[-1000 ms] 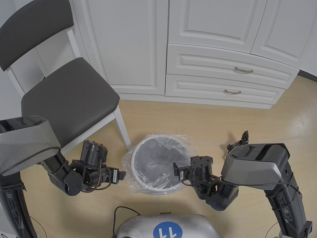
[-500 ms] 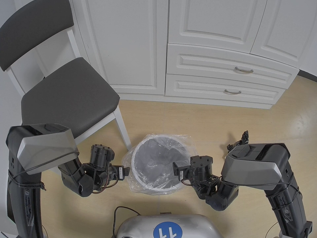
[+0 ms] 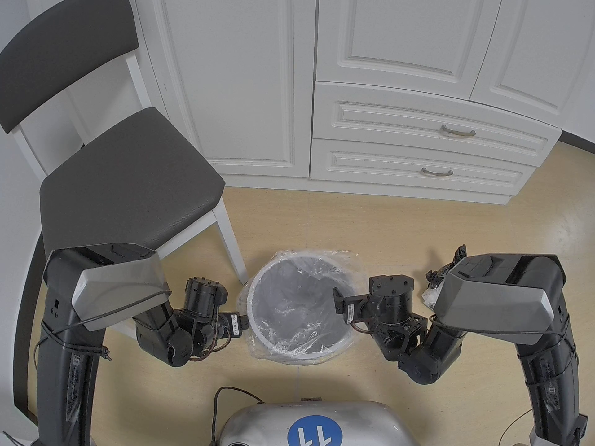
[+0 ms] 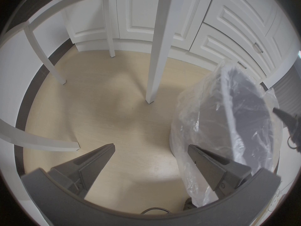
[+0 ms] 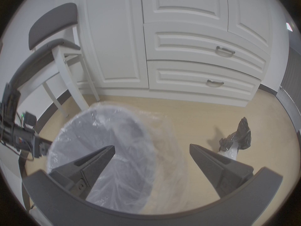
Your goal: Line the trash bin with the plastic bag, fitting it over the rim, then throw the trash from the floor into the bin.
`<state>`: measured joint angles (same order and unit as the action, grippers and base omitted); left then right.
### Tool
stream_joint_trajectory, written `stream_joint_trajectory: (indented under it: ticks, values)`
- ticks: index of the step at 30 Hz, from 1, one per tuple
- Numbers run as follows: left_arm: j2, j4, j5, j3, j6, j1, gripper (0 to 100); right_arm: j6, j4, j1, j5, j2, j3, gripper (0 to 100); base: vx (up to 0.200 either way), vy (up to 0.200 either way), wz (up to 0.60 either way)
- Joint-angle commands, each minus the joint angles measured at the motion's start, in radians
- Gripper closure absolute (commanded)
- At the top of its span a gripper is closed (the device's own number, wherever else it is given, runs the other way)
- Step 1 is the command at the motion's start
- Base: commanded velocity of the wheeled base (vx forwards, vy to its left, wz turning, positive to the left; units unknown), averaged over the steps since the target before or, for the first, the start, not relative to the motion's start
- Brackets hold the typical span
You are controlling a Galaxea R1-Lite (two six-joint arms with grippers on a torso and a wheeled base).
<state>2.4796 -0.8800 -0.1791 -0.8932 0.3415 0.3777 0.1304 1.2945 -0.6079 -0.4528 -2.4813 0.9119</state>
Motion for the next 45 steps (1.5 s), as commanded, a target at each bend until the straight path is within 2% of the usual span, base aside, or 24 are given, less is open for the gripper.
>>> stream_joint_trajectory:
  ticks: [1, 26, 38, 45]
  values:
    - [0.048, 0.018, -0.002, -0.032, 0.005, -0.003, 0, -0.002, -0.001, 0.031, 0.000, 0.051, 0.001, 0, 0.000, 0.000, 0.00]
    - [0.015, -0.001, -0.003, 0.007, 0.002, 0.001, 0, 0.003, -0.003, 0.146, 0.011, -0.110, 0.179, 0, 0.000, 0.000, 0.00]
    - [0.016, 0.001, -0.005, 0.008, 0.001, 0.006, 0, 0.006, -0.003, 0.146, 0.017, -0.185, 0.220, 0, 0.000, 0.000, 0.00]
    - [0.015, 0.004, -0.005, 0.008, -0.002, 0.004, 0, 0.008, -0.040, 0.149, 0.046, -0.211, 0.219, 0, 0.000, 0.000, 0.00]
